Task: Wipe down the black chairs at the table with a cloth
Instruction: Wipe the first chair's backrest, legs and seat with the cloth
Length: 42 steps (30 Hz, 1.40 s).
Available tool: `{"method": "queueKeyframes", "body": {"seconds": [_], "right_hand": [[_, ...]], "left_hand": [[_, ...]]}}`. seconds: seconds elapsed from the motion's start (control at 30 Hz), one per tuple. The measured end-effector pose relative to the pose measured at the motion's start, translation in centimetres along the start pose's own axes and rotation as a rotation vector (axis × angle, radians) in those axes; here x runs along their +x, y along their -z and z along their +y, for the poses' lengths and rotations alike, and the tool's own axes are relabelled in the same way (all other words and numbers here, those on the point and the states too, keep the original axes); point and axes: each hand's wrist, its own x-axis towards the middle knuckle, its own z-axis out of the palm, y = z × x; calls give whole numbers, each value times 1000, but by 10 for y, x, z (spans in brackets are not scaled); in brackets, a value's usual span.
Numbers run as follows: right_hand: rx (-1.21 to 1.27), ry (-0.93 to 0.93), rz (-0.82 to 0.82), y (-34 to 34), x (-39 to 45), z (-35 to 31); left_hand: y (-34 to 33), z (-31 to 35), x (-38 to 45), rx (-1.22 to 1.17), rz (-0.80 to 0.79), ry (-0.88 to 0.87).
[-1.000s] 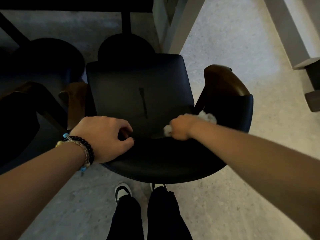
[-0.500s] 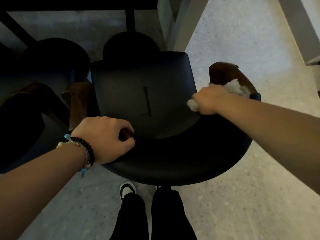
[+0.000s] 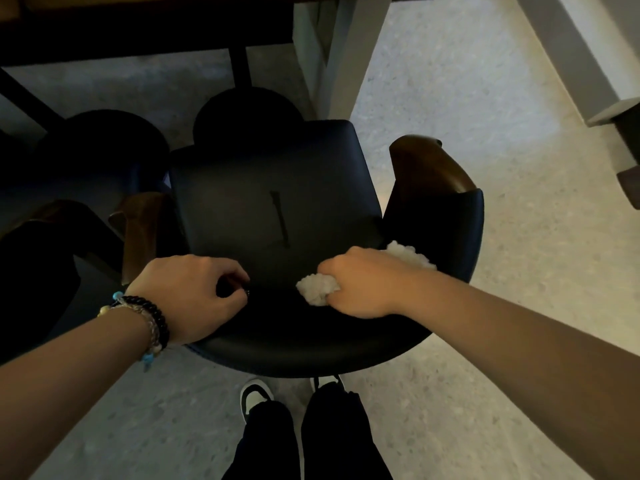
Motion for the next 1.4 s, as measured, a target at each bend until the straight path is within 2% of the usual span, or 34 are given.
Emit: {"method": "queueKeyframes", "body": {"seconds": [0.13,0.2,0.23,0.33,0.47,0.53,0.7,0.77,0.83,0.87,0.9,0.97,1.07,1.23,1.4], "right_hand": [[-330,-97,335,20,-55,31],[-419,-189,493,24,-73,63],[-376,-235,539,24,-78,74],[-211,-263,589,16,-75,90],[-133,-255,633,23,-56,101],[-98,-221,675,29,-48,108],[-159,-178,594,46,-17,119],[-205,-94,736,65,-9,135],[-131,-36,891,85,-3,158],[-59,-13,872,94,-1,168],[-42,27,744,99,0,175],[-240,166,478,98,1,183],[-534,249,316,98,6,185],[-711,240,197,108,38,173],[-487,174,215,128,79,185]], "left_hand": [[-2,6,-1,-18,-12,52],[-3,22,4,-159,3,70],[-5,36,7,-262,14,56],[-10,88,18,-574,38,-6],[-8,160,44,-919,80,41],[-5,187,58,-1075,106,121],[4,226,99,-1332,255,456],[3,233,115,-1391,346,538],[-4,237,126,-1374,398,530],[-7,237,130,-1342,403,516],[-9,236,133,-1299,401,507],[-12,230,138,-1221,418,490],[-13,222,143,-1162,370,492],[-24,221,143,-1165,275,463],[-30,216,146,-1225,231,451]]}}
